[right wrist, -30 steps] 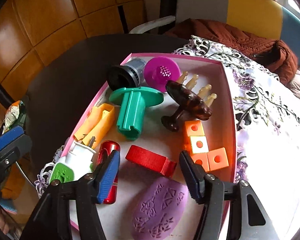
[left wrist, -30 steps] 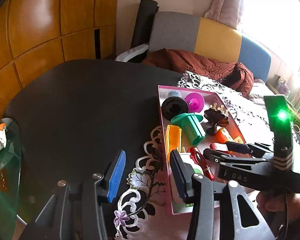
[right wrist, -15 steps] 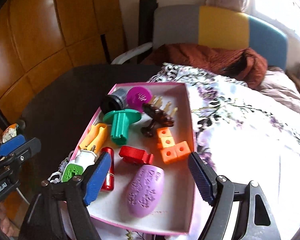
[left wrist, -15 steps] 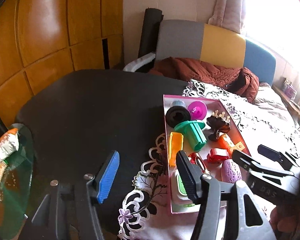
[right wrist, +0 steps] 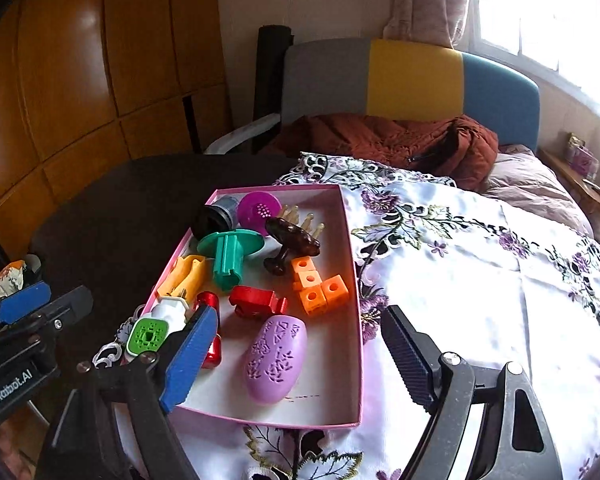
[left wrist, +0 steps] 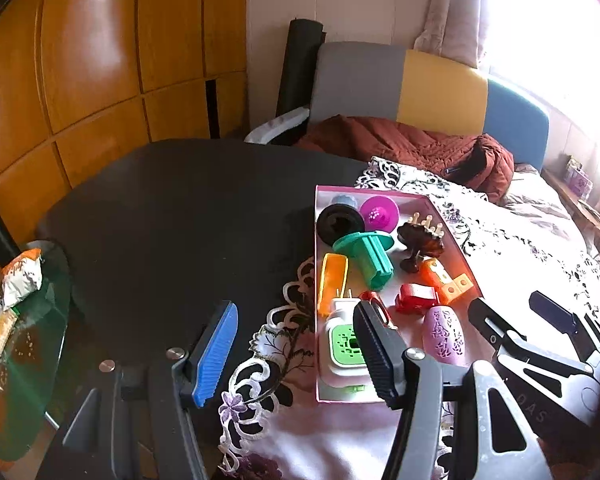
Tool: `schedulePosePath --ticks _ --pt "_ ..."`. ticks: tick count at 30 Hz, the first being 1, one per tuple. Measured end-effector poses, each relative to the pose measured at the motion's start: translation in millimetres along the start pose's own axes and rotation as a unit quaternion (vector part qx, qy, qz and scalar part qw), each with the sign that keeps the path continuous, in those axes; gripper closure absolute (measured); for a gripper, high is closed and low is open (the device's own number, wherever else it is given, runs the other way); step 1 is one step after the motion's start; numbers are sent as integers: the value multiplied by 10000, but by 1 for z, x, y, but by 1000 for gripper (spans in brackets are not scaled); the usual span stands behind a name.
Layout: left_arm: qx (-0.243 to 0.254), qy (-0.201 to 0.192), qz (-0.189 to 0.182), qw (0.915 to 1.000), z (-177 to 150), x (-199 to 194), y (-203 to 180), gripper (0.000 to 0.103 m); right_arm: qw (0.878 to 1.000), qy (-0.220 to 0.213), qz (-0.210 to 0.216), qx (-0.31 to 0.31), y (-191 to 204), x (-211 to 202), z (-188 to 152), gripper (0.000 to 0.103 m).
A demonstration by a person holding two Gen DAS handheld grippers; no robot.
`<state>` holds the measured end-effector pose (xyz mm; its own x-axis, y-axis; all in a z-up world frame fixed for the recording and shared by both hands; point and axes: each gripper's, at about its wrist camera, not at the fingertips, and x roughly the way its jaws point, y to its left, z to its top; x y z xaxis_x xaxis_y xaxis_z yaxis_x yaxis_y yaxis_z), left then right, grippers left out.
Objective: Organize rigid objects
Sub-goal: 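Carry the red block into the tray with the right tool and open it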
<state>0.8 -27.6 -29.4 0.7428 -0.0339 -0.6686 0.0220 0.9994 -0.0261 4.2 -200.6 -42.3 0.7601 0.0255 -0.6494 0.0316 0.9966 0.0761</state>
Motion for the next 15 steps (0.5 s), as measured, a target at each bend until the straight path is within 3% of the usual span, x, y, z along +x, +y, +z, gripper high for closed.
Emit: schedulePosePath --ticks 7,11,15 --pt "115 -164 30 9998 0 -5 0 43 10000 -3 -18 11 0 -1 0 18" --pt "29 -352 108 9993 2 -10 4 50 10000 8 -23 -36 2 -1 -1 19" --pt "-14 -289 51 9996 4 -8 6 50 10000 2 -27 -30 2 0 0 18"
